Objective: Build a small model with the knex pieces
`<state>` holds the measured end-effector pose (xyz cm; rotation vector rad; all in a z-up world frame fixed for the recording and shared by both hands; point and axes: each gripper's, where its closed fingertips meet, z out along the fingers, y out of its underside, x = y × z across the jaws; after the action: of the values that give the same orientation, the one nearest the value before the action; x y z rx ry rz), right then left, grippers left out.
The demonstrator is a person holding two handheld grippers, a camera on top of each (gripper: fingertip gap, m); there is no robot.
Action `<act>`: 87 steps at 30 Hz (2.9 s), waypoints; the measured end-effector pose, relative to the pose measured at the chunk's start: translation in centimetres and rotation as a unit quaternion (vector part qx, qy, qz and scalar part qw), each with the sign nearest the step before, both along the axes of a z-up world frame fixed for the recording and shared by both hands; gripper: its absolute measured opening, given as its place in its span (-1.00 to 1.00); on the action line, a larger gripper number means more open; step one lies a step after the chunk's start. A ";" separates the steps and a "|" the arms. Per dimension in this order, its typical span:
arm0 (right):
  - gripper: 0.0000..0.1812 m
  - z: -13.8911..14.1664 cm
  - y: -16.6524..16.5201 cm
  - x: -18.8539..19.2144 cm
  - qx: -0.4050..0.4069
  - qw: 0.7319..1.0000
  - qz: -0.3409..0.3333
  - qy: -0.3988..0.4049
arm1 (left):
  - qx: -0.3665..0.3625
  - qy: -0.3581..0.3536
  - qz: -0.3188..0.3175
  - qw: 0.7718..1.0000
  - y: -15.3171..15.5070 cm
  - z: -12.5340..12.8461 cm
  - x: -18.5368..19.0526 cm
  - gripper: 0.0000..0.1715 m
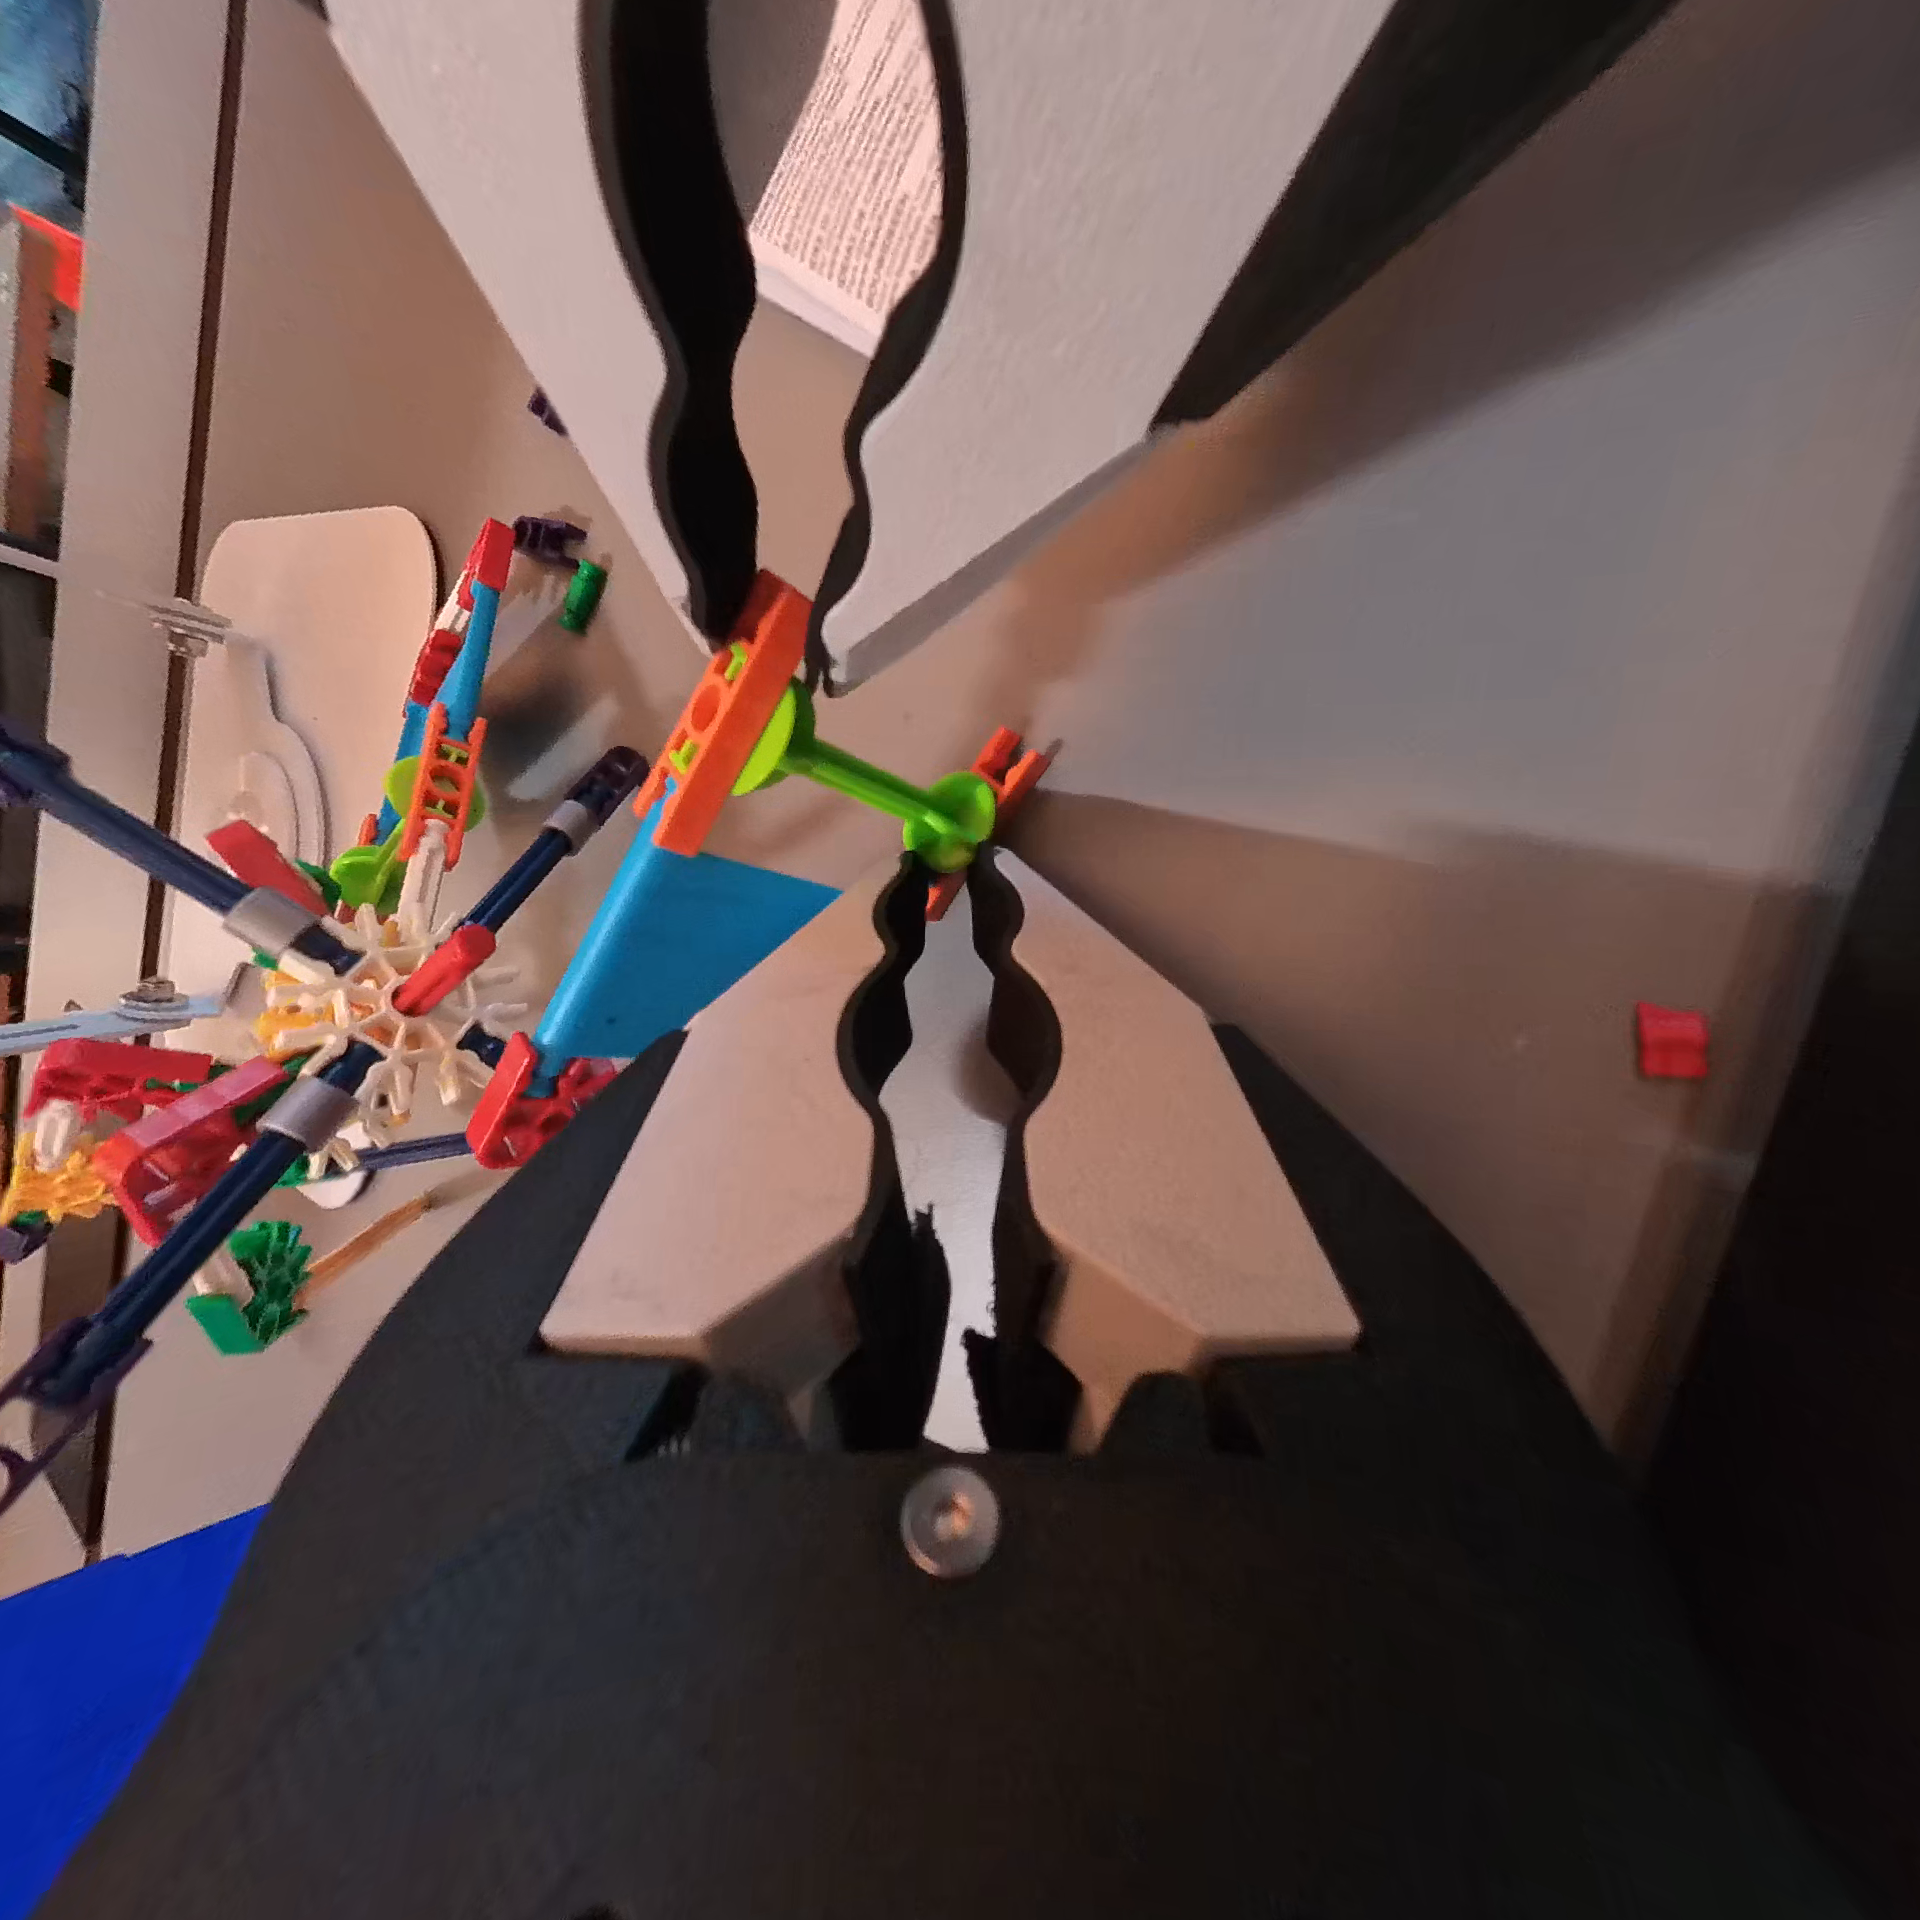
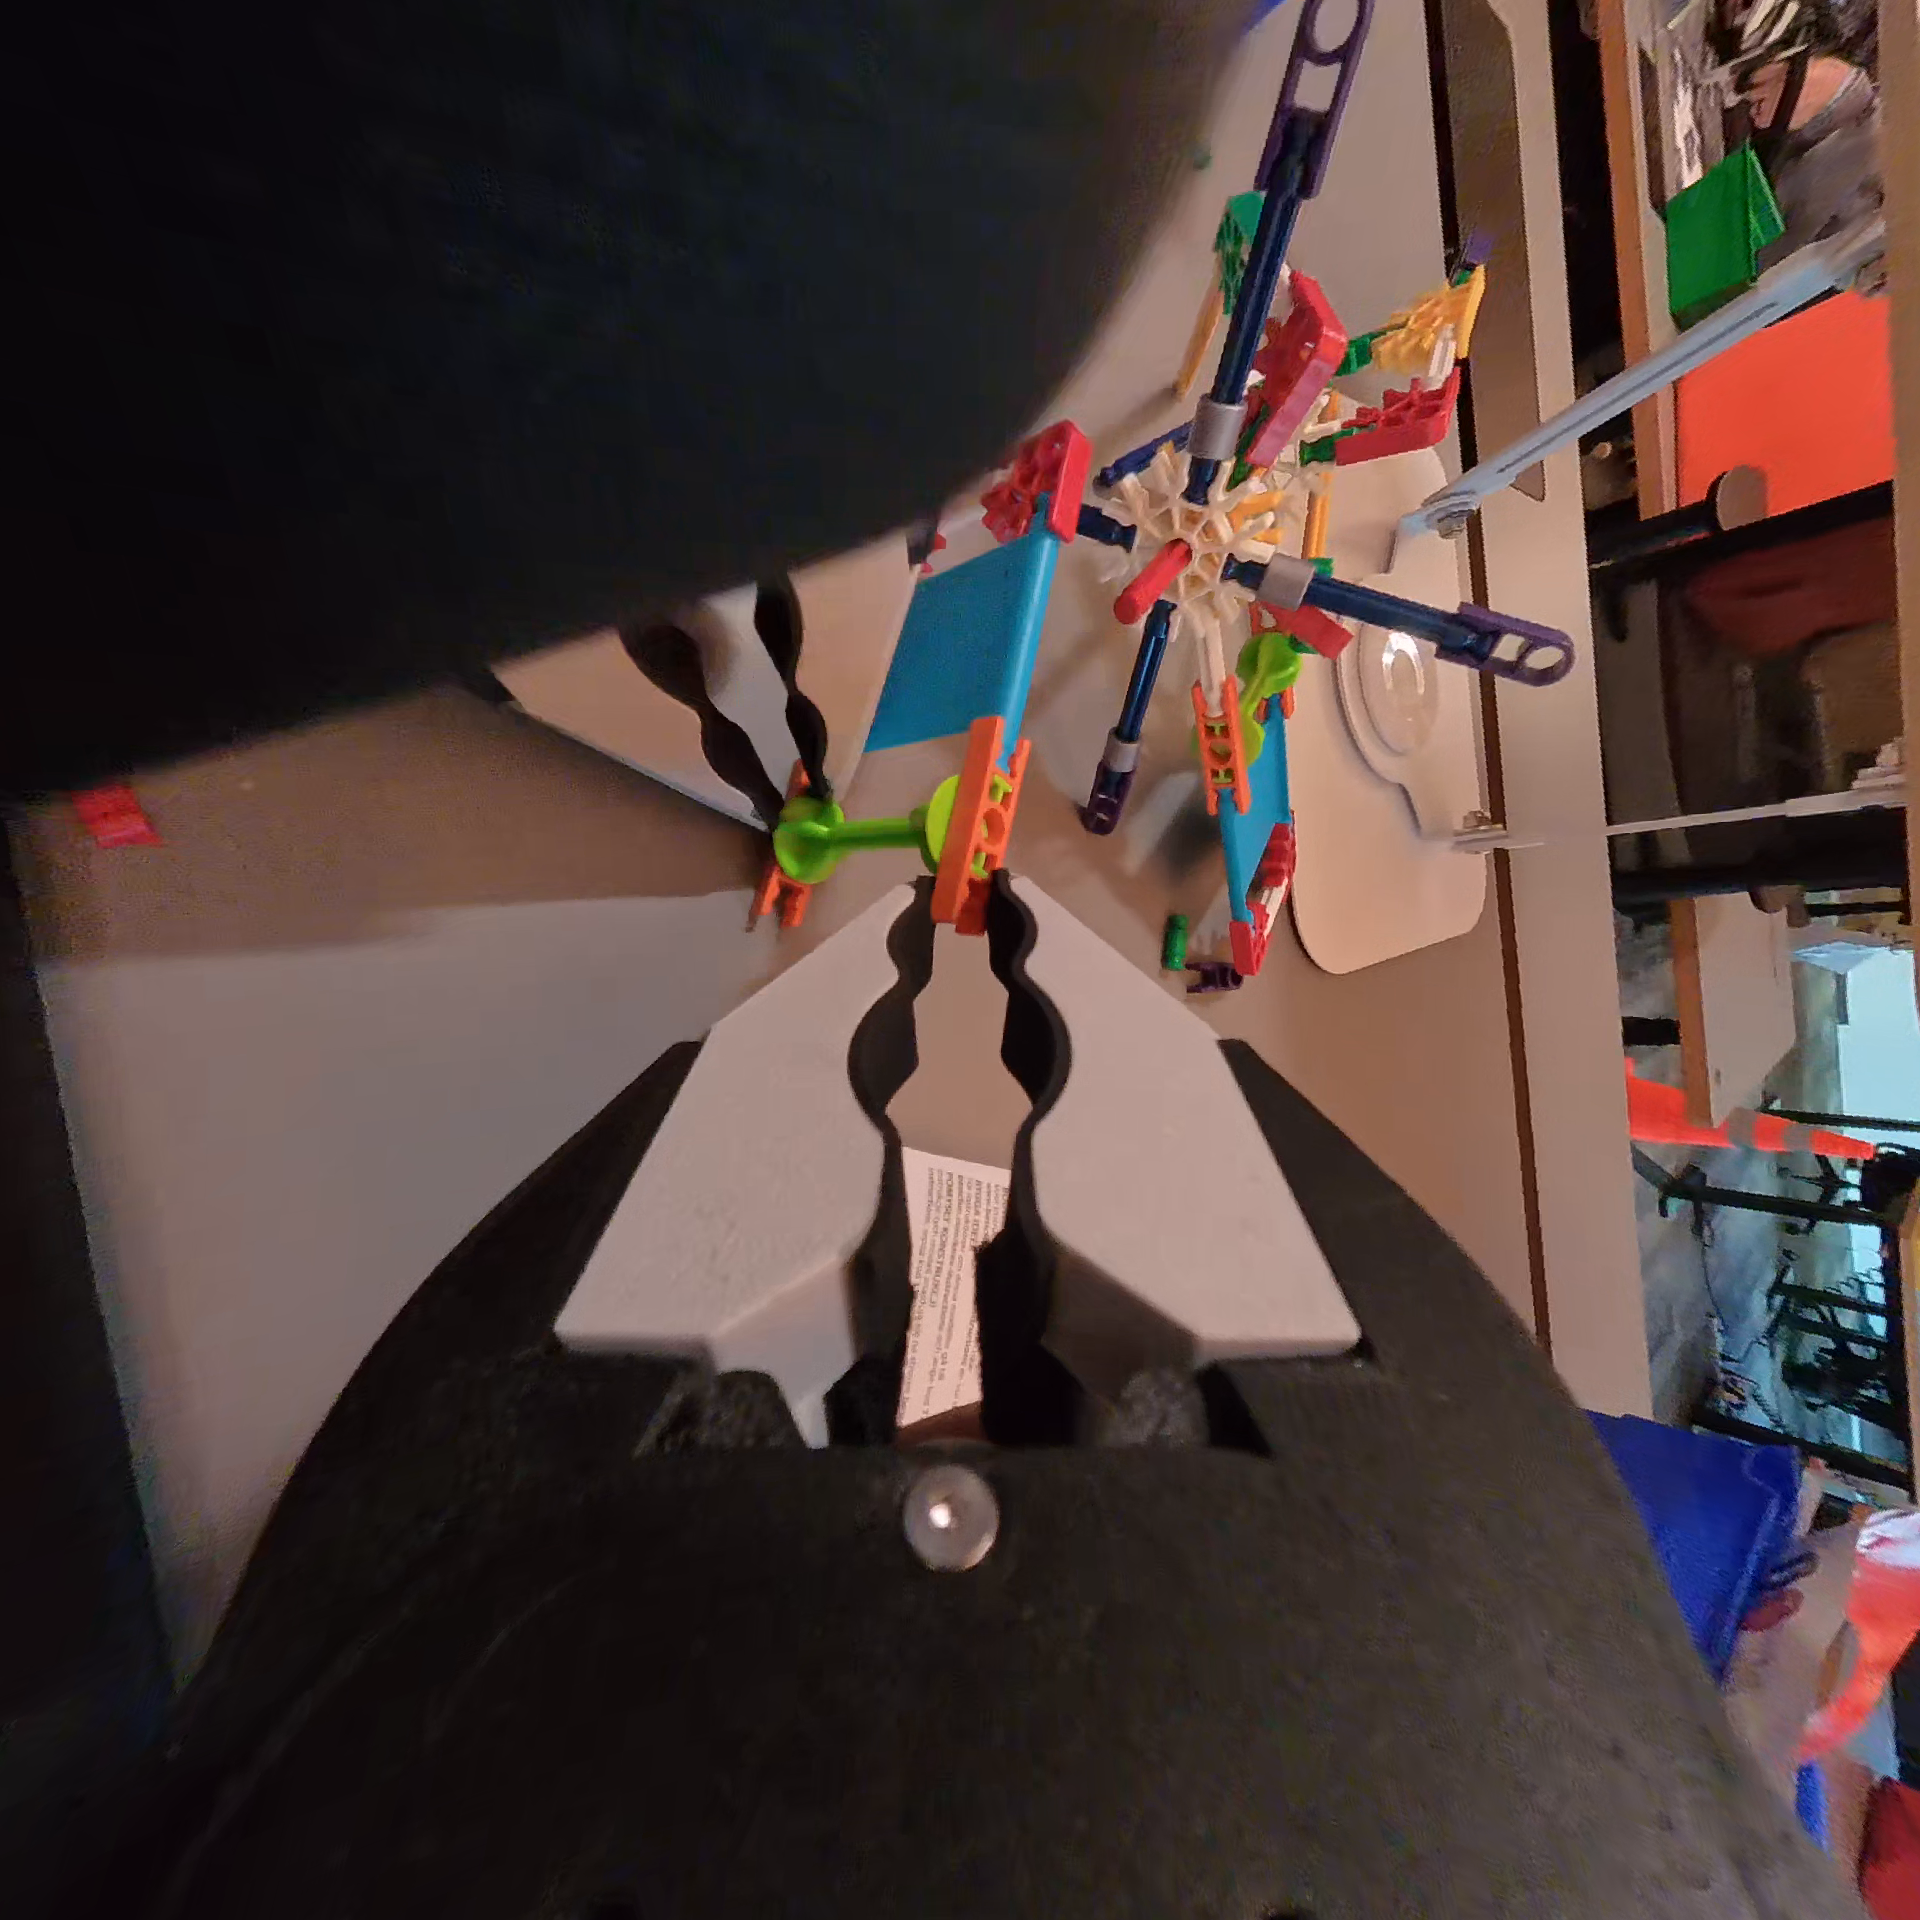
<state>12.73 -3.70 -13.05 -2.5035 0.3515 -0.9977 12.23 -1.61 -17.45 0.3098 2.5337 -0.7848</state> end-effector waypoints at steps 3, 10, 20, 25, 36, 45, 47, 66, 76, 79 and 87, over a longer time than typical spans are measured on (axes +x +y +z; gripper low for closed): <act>-0.92 0.0 0.0 0.0 -0.012 1.000 -0.001 -0.007 | 0.002 -0.022 -0.003 1.000 0.0 0.0 0.0 -0.90; -0.91 0.2 -0.2 0.1 -0.001 1.000 -0.003 -0.020 | -0.015 -0.032 -0.020 0.999 -0.2 0.2 -0.1 -0.92; -0.92 0.2 -0.5 0.4 0.027 0.999 -0.002 -0.019 | -0.038 0.014 -0.060 0.997 2.0 3.3 -0.1 -0.79; -0.92 0.4 -0.6 0.3 0.059 0.998 -0.002 -0.008 | -0.110 -0.023 -0.070 0.991 2.2 7.1 0.5 -0.71; -0.93 2.4 -0.5 -0.3 0.171 0.985 0.025 0.003 | -0.196 0.123 -0.016 0.973 2.5 8.1 2.4 -0.36; -0.91 4.0 -0.8 -0.6 0.230 0.972 0.038 -0.006 | -0.242 0.268 -0.012 0.932 2.2 8.6 1.9 -0.79; -0.79 4.5 -0.8 -0.7 0.246 0.968 0.039 -0.005 | -0.241 0.269 -0.020 0.932 2.3 8.6 1.8 -0.87; -0.82 6.1 -1.5 0.9 0.079 0.979 0.014 -0.188 | -0.284 0.370 -0.063 0.882 2.0 10.8 -0.3 -0.96; -0.94 6.6 -2.2 0.6 0.149 0.978 0.006 -0.144 | -0.313 0.359 -0.067 0.877 1.8 11.9 -0.1 -0.73; -0.94 7.3 -2.2 0.2 0.206 0.971 0.011 -0.122 | -0.321 0.356 -0.066 0.875 1.7 12.1 -0.1 -0.71; -0.91 7.7 -2.2 0.4 0.294 0.953 -0.001 -0.073 | -0.367 0.352 -0.086 0.857 1.2 14.0 -1.0 -0.95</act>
<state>13.09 -5.89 -5.38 -1.8839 0.5180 -0.9063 11.27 -0.37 -3.43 -0.0350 2.5601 -2.1725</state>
